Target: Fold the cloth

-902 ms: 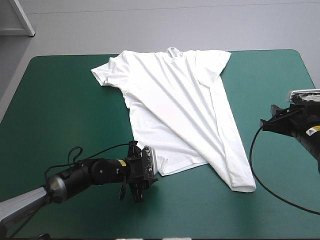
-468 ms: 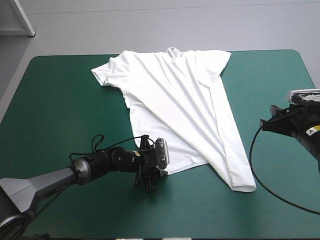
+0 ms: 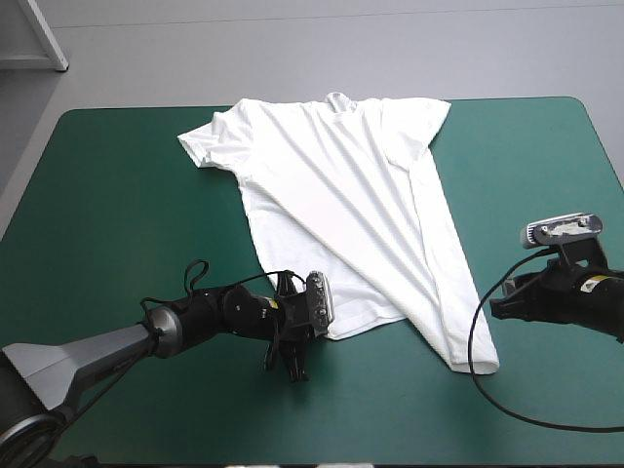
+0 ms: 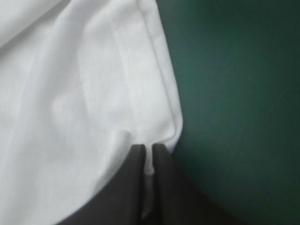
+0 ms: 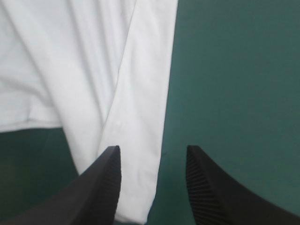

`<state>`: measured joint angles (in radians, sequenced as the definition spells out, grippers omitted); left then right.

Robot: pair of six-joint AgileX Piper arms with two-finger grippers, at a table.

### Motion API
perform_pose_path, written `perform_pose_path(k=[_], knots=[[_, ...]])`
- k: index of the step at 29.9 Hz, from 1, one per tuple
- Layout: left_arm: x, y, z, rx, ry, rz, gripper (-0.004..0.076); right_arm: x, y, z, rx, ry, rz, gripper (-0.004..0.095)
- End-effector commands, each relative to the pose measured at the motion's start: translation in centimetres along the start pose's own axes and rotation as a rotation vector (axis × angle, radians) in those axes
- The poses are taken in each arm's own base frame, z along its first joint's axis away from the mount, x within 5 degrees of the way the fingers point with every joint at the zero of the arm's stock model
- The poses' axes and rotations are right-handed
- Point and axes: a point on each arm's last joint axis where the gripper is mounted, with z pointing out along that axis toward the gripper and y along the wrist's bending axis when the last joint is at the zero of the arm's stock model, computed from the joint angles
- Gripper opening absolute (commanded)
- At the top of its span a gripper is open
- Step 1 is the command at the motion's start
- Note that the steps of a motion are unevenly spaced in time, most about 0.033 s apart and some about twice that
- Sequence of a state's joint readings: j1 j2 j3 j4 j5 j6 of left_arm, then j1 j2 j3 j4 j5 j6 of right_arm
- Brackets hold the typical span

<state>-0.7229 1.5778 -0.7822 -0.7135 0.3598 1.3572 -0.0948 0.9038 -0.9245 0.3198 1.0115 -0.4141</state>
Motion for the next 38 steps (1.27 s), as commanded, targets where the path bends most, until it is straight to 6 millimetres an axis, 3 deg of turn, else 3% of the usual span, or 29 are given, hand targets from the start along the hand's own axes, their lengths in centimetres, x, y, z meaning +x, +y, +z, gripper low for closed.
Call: perform_pose_path(k=[1, 4, 11, 19, 28, 31, 35, 38], knots=[[0.3, 0.1, -1.1, -0.016, 0.044, -0.026, 0.0019, -0.4, 0.2, -0.2, -0.034, 0.028, 0.006, 0.0414], [0.8, 0.4, -2.5, -0.036, 0.088, -0.083, 0.0019, 0.5, 0.1, 1.4, -0.071, 0.12, 0.046, 0.0424], [2.1, 0.8, -5.7, -0.06, 0.174, -0.143, 0.0019, 4.9, 0.1, 6.5, -0.146, 0.269, 0.141, 0.0423], [2.9, 0.4, -6.2, -0.007, 0.247, -0.129, 0.0019, 6.1, 1.4, 8.7, -0.13, 0.253, 0.11, 0.0423], [2.9, 0.4, -6.2, -0.009, 0.25, -0.125, 0.0019, 6.9, 1.6, 12.4, -0.118, 0.423, 0.091, 0.0404], [2.8, 0.5, -6.2, -0.021, 0.242, -0.121, 0.0019, 7.3, 1.4, 13.0, -0.114, 0.474, 0.078, 0.029], [2.7, 0.6, -6.2, -0.037, 0.23, -0.148, 0.0019, 7.4, 1.4, 12.8, -0.115, 0.483, 0.055, -0.0016], [2.7, 0.7, -6.1, -0.046, 0.225, -0.173, 0.0019, 6.8, 1.3, 12.7, -0.107, 0.44, 0.055, 0.0002]])
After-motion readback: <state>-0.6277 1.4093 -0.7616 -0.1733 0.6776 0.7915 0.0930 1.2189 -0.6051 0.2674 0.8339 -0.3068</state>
